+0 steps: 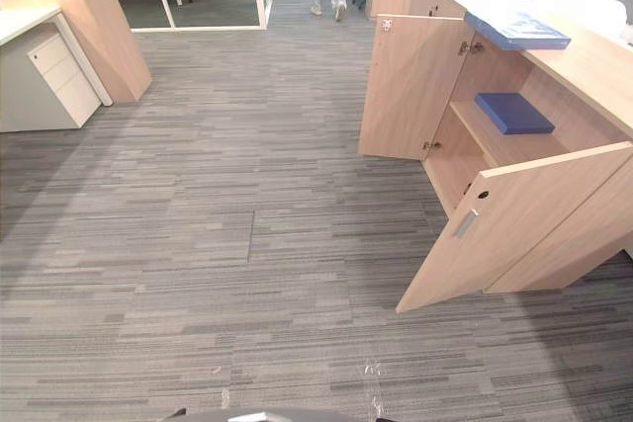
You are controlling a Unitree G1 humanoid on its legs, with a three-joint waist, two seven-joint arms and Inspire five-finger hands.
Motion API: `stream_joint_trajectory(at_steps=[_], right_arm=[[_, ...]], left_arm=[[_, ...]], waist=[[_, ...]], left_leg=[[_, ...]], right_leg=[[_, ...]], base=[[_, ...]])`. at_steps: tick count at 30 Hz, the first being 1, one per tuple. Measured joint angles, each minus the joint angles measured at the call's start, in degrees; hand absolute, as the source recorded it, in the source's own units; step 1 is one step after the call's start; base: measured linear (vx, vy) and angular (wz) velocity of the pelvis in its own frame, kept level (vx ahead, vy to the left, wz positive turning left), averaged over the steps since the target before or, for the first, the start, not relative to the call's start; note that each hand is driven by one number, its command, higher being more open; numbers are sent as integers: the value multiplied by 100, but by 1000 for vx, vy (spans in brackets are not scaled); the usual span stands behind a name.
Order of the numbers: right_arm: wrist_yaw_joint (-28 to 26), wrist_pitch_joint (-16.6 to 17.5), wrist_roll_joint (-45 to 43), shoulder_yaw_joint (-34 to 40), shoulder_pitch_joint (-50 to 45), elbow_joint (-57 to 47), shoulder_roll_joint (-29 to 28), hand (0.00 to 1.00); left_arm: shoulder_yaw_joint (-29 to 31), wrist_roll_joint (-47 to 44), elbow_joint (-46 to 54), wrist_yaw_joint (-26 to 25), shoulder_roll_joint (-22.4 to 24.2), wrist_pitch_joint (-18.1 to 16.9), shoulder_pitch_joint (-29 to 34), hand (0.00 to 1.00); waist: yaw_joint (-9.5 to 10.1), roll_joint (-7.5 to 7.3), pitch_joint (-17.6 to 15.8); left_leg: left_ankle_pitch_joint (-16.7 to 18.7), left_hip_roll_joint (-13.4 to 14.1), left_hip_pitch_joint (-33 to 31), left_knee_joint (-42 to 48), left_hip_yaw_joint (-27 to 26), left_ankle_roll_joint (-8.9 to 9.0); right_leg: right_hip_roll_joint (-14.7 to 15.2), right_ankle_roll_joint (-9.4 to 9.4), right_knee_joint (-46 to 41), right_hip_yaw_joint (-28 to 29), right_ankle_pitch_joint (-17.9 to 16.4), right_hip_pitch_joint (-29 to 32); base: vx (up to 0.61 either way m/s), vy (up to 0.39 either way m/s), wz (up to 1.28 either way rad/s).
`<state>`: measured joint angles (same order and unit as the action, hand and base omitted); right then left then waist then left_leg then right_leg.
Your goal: Walk over to the cabinet, pick up the folder, carry it to the office cabinet, place the folder inside the office cabinet, then close the office cabinet door
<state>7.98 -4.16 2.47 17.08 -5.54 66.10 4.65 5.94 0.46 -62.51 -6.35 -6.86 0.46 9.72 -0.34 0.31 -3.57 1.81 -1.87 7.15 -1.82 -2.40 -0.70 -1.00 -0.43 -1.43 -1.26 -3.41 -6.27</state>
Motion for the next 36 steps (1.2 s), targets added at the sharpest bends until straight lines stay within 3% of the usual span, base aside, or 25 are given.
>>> stream_joint_trajectory(at_steps=[9, 14, 32, 34, 36], right_arm=[[-114, -8, -6, 205, 218, 19, -26, 100], [-111, -7, -7, 213, 270, 61, -22, 100], [16, 73, -26, 212, 269, 74, -33, 100], [18, 84, -29, 211, 278, 94, -54, 100], [23, 100, -31, 213, 340, 112, -56, 100]], left_arm=[[2, -248, -93, 313, -11, -6, -14, 100], [0, -195, -91, 283, -11, -24, -65, 100], [-106, 138, -68, 10, -9, -50, -116, 100], [-77, 132, -66, -20, -28, -66, -156, 100], [89, 123, 51, -82, 5, -139, -220, 100]], waist=[[-5, 40, -101], [-5, 34, -158], [-7, 31, -191], [-6, -21, -241], [10, -31, -401]], left_leg=[[-66, 10, 187, -284, -21, 38], [-57, 16, 252, -299, -23, 54], [-50, 18, 263, -284, -33, 63], [122, 18, 88, 78, -29, 120], [746, 136, -518, 1468, -90, 286]], right_leg=[[-18, 58, 125, -17, -17, -102], [-15, 200, 128, -28, -32, -171], [-15, 200, 126, -33, -34, -187], [0, 198, 108, -37, -32, -180], [-49, 165, 39, -52, -42, -189]], base=[[-4, -14, 0], [0, 0, 0], [-23, -15, 0], [-23, -23, 4], [-67, -17, -1]])
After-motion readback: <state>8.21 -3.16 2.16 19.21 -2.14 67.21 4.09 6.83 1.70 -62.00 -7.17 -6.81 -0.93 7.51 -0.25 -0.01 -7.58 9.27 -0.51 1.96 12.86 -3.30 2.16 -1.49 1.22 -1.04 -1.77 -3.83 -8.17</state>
